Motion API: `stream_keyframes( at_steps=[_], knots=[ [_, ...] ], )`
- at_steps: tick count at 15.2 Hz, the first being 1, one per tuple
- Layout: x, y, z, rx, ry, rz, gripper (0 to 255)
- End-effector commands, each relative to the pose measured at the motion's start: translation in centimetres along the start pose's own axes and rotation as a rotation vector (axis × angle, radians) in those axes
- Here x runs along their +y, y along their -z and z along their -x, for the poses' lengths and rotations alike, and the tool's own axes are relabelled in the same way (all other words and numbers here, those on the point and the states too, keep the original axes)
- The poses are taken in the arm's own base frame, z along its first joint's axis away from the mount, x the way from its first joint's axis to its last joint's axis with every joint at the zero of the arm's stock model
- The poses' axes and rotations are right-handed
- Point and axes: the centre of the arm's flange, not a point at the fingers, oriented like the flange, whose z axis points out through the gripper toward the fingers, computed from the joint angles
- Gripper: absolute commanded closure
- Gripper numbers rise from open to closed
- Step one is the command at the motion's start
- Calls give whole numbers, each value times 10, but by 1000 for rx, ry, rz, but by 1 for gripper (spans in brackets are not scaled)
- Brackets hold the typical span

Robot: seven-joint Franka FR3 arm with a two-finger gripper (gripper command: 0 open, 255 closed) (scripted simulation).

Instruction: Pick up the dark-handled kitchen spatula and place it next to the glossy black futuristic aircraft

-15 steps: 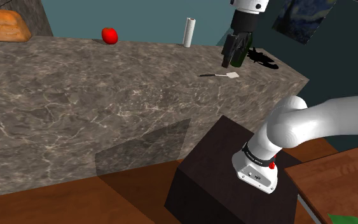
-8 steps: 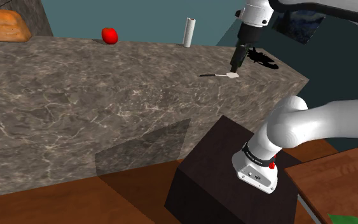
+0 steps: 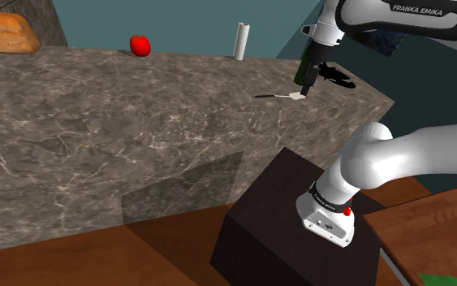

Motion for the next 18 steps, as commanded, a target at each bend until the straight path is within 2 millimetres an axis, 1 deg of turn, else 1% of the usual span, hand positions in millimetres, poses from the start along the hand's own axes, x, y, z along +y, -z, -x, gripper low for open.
stream_keyframes(
  at_steps=[1,5,9,13,18],
  knots=[
    [26,-12,2,6,55,3,0],
    [74,-33,5,18,156,6,0],
    [122,-55,2,31,256,8,0],
    [169,-76,-5,43,357,11,0],
    [228,-102,-22,59,483,14,0]
  ],
)
